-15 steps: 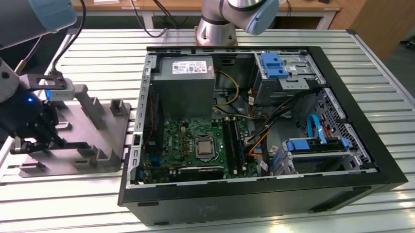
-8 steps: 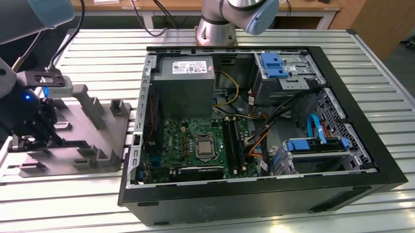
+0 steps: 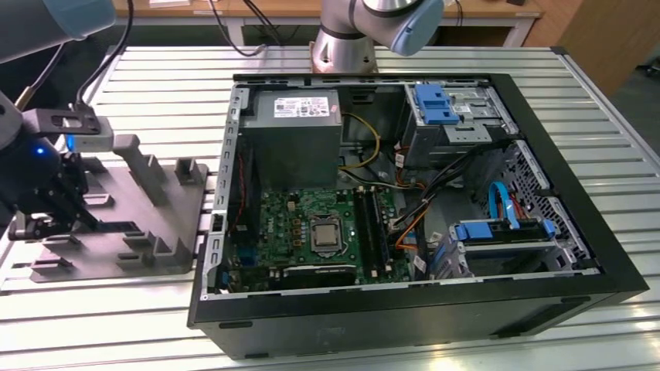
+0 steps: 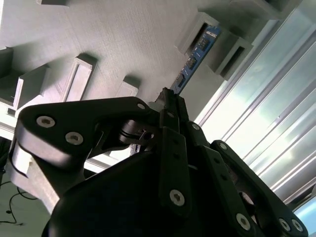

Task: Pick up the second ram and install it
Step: 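Pick up the second ram and move it above second insertion slot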

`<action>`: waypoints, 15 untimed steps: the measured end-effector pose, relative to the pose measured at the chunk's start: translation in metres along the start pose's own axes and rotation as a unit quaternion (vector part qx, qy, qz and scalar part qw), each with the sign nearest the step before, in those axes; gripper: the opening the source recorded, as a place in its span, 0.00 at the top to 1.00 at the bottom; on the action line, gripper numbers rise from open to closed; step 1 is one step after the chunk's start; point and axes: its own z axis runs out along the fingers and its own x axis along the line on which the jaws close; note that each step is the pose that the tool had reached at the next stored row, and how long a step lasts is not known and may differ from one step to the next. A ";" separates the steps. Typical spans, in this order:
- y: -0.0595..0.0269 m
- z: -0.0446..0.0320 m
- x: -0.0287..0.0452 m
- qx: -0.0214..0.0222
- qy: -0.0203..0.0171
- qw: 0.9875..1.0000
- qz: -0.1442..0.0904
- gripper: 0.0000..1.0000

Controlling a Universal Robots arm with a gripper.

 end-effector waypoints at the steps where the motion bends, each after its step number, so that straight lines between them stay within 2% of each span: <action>1: 0.0000 -0.0008 0.0000 0.000 0.000 1.000 0.000 0.86; 15: -0.0002 -0.0115 -0.0002 0.000 0.000 1.000 0.000 0.86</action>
